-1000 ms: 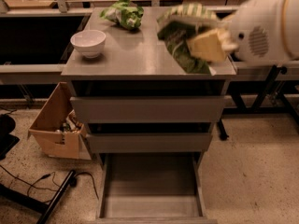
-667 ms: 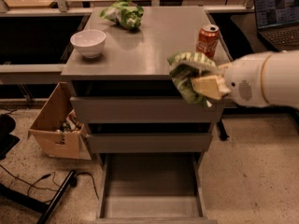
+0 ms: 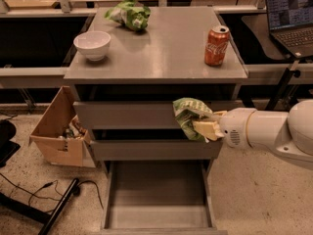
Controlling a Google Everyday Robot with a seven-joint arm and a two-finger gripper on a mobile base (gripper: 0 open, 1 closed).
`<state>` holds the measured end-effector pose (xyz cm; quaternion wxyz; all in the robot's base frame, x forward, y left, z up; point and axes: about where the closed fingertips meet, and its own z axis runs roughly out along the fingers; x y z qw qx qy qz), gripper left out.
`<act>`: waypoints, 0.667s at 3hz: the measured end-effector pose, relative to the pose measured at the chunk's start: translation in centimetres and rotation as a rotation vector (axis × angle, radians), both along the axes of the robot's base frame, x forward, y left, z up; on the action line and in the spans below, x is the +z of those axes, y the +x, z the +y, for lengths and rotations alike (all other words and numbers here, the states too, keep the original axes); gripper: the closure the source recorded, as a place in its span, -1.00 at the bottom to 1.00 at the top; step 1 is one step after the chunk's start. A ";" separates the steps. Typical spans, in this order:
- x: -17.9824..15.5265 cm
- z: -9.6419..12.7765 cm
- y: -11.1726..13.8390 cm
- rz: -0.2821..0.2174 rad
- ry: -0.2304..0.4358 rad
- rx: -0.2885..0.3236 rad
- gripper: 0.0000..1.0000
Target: Place green jalapeno chip bag into bottom drawer
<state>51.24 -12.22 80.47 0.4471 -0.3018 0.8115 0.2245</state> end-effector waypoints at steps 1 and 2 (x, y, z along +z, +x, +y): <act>-1.0 -0.2 0.0 0.020 0.010 -0.013 1.00; -3.7 -0.6 -0.1 0.077 0.038 -0.048 1.00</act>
Offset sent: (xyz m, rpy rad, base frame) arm -0.0023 -0.0154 -0.0722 0.0742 0.1488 -0.0985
